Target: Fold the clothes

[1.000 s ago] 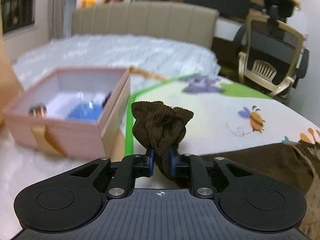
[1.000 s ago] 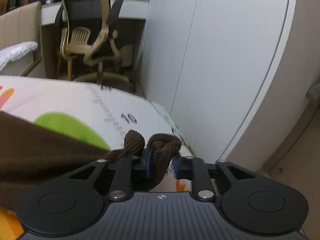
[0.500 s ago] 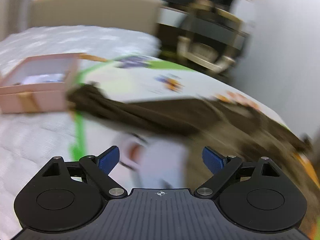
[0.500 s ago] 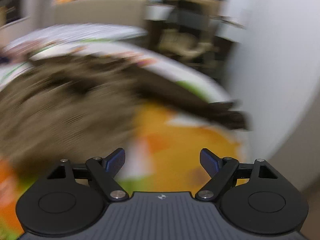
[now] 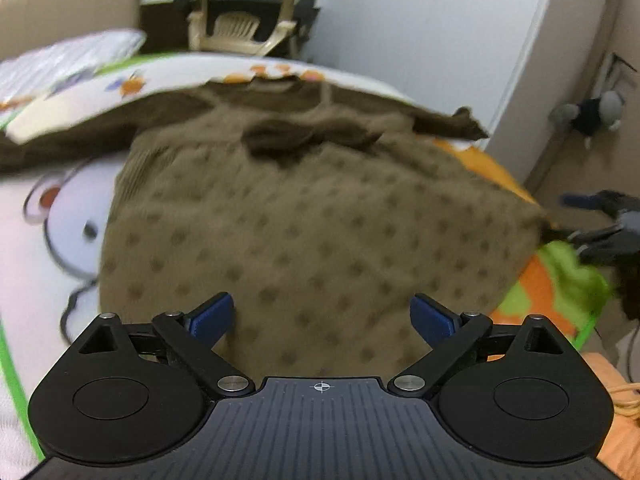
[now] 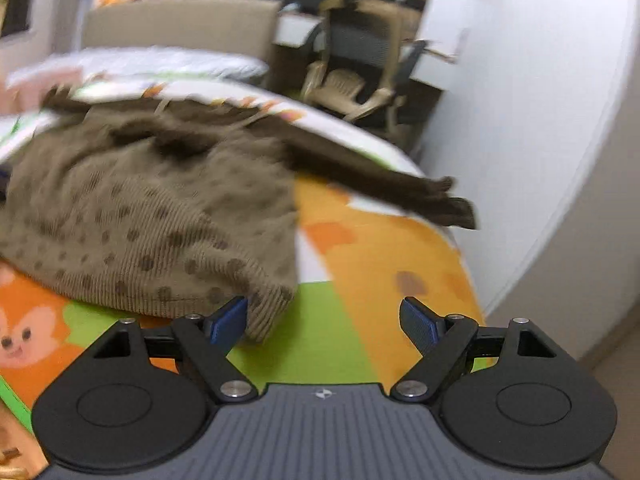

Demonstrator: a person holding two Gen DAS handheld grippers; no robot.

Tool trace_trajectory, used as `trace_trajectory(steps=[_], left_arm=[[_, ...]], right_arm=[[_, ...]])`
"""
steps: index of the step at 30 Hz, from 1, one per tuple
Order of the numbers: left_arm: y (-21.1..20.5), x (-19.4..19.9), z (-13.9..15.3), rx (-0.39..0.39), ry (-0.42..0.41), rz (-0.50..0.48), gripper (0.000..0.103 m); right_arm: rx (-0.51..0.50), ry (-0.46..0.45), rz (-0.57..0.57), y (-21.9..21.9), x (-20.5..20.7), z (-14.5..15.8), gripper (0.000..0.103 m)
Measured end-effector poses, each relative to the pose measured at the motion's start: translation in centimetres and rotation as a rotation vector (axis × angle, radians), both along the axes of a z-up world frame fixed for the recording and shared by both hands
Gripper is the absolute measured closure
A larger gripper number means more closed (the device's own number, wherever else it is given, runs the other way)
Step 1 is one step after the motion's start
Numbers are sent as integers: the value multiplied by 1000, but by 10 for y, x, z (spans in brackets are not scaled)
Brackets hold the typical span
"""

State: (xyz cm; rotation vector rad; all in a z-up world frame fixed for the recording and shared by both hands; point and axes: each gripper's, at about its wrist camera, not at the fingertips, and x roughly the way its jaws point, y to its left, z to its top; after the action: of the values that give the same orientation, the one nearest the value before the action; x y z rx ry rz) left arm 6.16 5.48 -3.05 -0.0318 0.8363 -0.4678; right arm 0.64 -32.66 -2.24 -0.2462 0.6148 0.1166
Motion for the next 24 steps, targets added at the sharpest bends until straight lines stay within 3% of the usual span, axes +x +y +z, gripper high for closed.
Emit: trace_trajectory(steps=[5, 13, 16, 22, 24], left_arm=[[23, -3, -6, -46, 49, 59, 5], [48, -15, 1, 31, 68, 113, 5], [60, -19, 7, -4, 71, 151, 5], [65, -7, 32, -83, 4, 196, 4], [63, 4, 40, -112, -16, 222, 4]], right_arm=[[234, -17, 94, -5, -5, 25, 20], [323, 66, 267, 47, 38, 4, 20], [385, 202, 296, 61, 44, -22, 20], [439, 292, 379, 71, 28, -27, 14], [408, 265, 394, 72, 30, -17, 14]])
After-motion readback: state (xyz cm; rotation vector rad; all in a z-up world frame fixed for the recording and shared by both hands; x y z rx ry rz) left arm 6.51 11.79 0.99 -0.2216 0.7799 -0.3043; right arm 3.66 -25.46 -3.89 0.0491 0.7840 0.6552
